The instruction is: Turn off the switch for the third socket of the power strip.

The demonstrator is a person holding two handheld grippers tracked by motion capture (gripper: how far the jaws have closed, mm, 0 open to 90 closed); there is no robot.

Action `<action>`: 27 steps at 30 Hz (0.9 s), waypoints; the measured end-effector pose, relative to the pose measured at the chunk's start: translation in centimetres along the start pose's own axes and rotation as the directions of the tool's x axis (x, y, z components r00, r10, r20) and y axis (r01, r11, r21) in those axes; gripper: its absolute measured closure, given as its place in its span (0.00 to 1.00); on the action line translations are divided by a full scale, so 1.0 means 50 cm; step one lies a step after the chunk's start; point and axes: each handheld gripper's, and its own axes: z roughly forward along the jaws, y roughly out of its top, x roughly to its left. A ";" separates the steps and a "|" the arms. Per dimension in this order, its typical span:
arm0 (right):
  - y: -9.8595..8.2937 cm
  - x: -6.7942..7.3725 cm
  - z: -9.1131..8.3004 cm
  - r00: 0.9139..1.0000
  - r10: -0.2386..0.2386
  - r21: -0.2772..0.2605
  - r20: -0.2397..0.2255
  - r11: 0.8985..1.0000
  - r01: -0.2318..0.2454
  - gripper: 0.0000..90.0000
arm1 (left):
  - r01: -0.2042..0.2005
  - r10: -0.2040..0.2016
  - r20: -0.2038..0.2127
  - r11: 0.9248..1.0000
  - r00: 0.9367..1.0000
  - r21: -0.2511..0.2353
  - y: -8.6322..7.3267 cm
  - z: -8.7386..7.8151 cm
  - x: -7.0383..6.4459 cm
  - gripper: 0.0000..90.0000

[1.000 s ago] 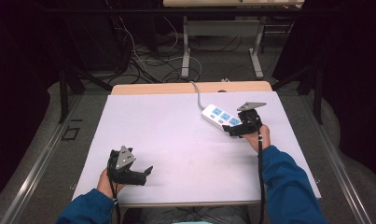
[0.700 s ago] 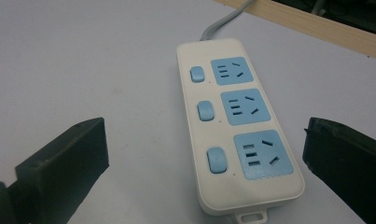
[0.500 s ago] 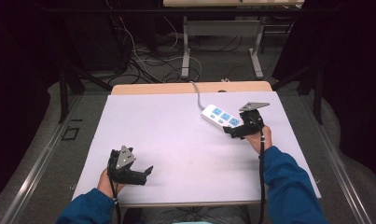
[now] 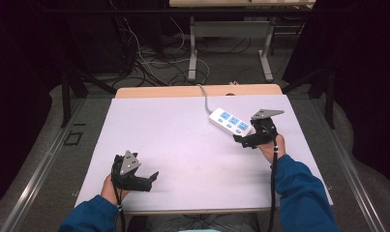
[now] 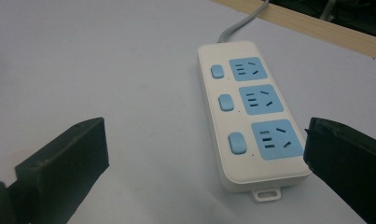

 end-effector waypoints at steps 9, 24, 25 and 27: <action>-0.011 0.017 -0.022 1.000 -0.012 -0.004 0.004 1.000 0.012 0.00 | 0.006 -0.006 0.007 1.000 1.000 -0.001 0.001 0.001 -0.001 0.00; -0.039 0.052 -0.071 0.999 -0.041 -0.006 0.010 0.999 0.041 0.00 | 0.006 -0.006 0.004 1.000 1.000 -0.002 0.000 0.001 -0.001 0.00; -0.041 0.055 -0.073 0.999 -0.041 -0.008 0.007 0.999 0.041 0.00 | 0.006 -0.006 0.005 1.000 1.000 -0.001 0.000 0.001 -0.002 0.00; -0.046 0.059 -0.077 0.999 -0.050 -0.010 0.005 0.999 0.050 0.00 | 0.005 -0.005 0.003 1.000 1.000 -0.001 -0.001 0.001 -0.001 0.00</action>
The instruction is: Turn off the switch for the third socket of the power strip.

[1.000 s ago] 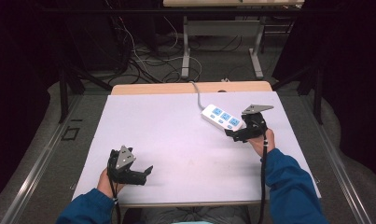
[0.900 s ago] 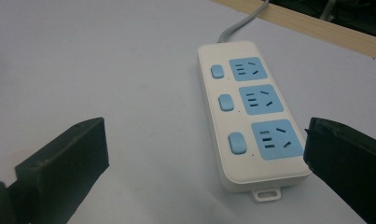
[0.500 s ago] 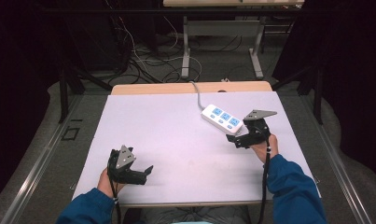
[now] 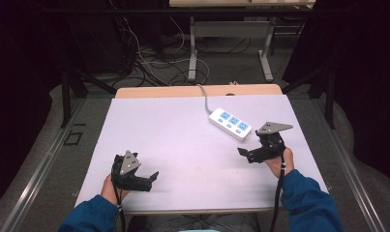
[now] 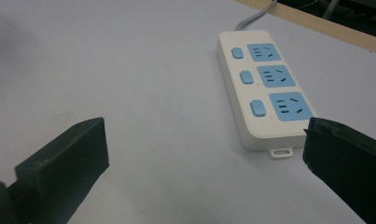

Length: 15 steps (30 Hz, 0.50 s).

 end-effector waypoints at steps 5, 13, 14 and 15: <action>-0.012 0.013 -0.012 1.000 -0.010 -0.003 0.010 1.000 0.010 0.00 | 0.000 0.000 0.000 1.000 1.000 0.001 0.000 0.000 0.000 0.00; -0.028 0.024 -0.037 1.000 -0.012 -0.017 0.008 1.000 0.012 0.00 | -0.002 0.002 0.000 1.000 1.000 0.003 0.000 0.000 0.000 0.00; -0.031 0.024 -0.039 1.000 -0.014 -0.020 0.011 1.000 0.014 0.00 | -0.003 0.003 -0.001 1.000 1.000 0.003 0.000 0.000 0.000 0.00; -0.033 0.026 -0.041 1.000 -0.014 -0.022 0.015 1.000 0.014 0.00 | -0.002 0.002 -0.001 1.000 1.000 0.003 0.000 0.000 -0.001 0.00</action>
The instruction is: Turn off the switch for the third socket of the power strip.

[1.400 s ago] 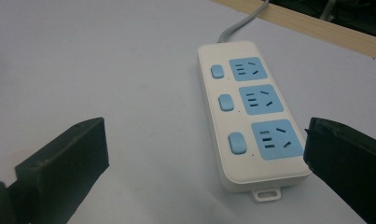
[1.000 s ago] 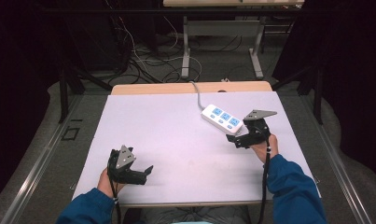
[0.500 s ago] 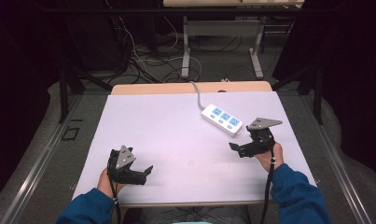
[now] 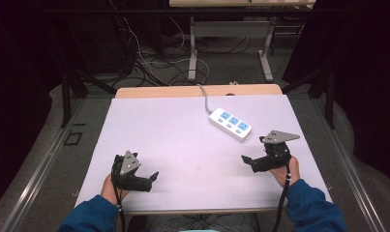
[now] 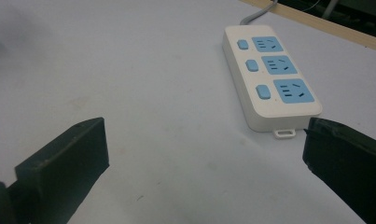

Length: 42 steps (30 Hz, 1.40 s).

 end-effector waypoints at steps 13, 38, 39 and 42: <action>-0.027 0.012 -0.026 1.000 -0.004 -0.005 0.006 1.000 0.004 0.00 | -0.009 0.009 -0.008 1.000 1.000 0.002 0.000 -0.002 0.000 0.00; -0.080 0.035 -0.042 1.000 -0.008 -0.007 0.023 1.000 0.008 0.00 | -0.013 0.013 -0.014 1.000 1.000 0.015 -0.003 -0.002 -0.001 0.00; -0.081 0.035 -0.042 1.000 -0.008 -0.009 0.022 1.000 0.008 0.00 | -0.013 0.013 -0.014 1.000 1.000 0.013 -0.003 -0.001 -0.001 0.00; -0.084 0.035 -0.043 1.000 -0.002 -0.004 0.023 1.000 0.002 0.00 | 0.000 0.000 -0.005 1.000 1.000 0.014 -0.005 0.000 -0.003 0.00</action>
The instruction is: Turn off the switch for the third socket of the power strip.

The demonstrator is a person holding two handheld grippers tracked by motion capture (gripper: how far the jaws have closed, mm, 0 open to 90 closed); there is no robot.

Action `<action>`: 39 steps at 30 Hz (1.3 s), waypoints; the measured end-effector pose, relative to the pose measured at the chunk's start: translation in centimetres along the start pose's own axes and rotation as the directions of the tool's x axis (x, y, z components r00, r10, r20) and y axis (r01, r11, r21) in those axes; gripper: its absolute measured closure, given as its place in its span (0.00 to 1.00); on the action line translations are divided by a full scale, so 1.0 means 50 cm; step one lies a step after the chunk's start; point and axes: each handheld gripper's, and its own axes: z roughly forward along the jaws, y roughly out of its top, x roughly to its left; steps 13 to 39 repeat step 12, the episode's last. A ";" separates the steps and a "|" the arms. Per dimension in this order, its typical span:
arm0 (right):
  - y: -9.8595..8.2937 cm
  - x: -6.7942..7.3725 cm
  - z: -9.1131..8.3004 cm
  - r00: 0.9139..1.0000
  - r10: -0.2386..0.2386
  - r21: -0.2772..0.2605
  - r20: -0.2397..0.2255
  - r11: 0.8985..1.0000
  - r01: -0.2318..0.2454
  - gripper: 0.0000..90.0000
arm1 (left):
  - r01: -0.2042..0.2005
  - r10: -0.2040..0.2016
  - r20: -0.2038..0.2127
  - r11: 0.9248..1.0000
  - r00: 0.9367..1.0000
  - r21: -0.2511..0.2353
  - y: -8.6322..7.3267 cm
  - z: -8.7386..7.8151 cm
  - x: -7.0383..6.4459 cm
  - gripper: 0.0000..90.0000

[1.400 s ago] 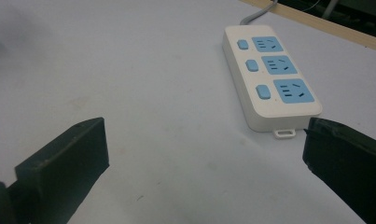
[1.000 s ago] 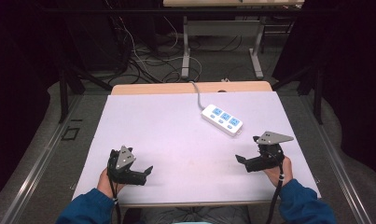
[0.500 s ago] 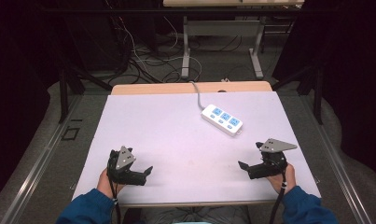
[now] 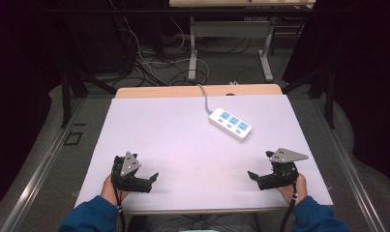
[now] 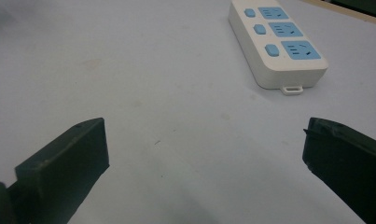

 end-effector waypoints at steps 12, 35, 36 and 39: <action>0.001 -0.004 0.002 1.000 -0.018 -0.002 -0.012 1.000 0.018 0.00 | -0.009 0.009 0.003 1.000 1.000 0.011 0.000 0.001 0.001 0.00; 0.001 -0.004 0.002 1.000 -0.018 -0.002 -0.012 1.000 0.018 0.00 | -0.009 0.009 0.003 1.000 1.000 0.011 0.000 0.001 0.001 0.00; 0.001 -0.004 0.002 1.000 -0.018 -0.002 -0.012 1.000 0.018 0.00 | -0.009 0.009 0.003 1.000 1.000 0.011 0.000 0.001 0.001 0.00; 0.001 -0.004 0.002 1.000 -0.018 -0.002 -0.012 1.000 0.018 0.00 | -0.009 0.009 0.003 1.000 1.000 0.011 0.000 0.001 0.001 0.00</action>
